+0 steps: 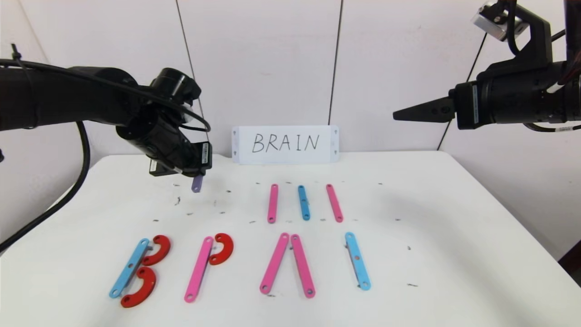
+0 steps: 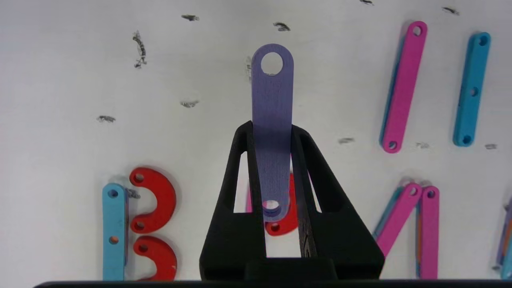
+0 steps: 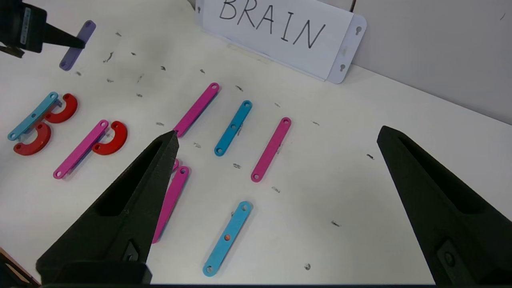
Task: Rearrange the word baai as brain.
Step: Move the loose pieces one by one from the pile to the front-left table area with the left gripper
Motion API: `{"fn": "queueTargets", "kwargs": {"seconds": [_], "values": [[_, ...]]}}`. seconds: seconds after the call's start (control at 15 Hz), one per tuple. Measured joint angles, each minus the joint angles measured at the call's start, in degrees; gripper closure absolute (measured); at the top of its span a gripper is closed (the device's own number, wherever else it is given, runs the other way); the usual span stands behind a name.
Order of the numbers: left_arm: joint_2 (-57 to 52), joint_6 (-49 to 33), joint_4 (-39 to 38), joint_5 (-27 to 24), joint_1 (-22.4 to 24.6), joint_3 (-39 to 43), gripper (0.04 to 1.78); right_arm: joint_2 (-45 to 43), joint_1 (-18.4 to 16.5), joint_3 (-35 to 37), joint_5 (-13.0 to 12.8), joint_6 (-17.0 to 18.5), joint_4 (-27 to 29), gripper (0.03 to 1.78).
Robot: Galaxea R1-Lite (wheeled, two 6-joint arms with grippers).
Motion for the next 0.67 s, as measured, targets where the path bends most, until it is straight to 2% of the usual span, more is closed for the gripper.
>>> {"fn": "queueTargets", "kwargs": {"seconds": [0.33,0.67], "values": [[-6.10,-8.28,4.41,1.77,-5.45,2.02,1.56,-0.09,0.00,0.00,0.00,0.00,-0.11,0.07],[-9.51,-19.19,5.38,5.11,-11.30,9.40,1.56,0.05,0.00,0.00,-0.01,-0.02,-0.02,0.07]]}}
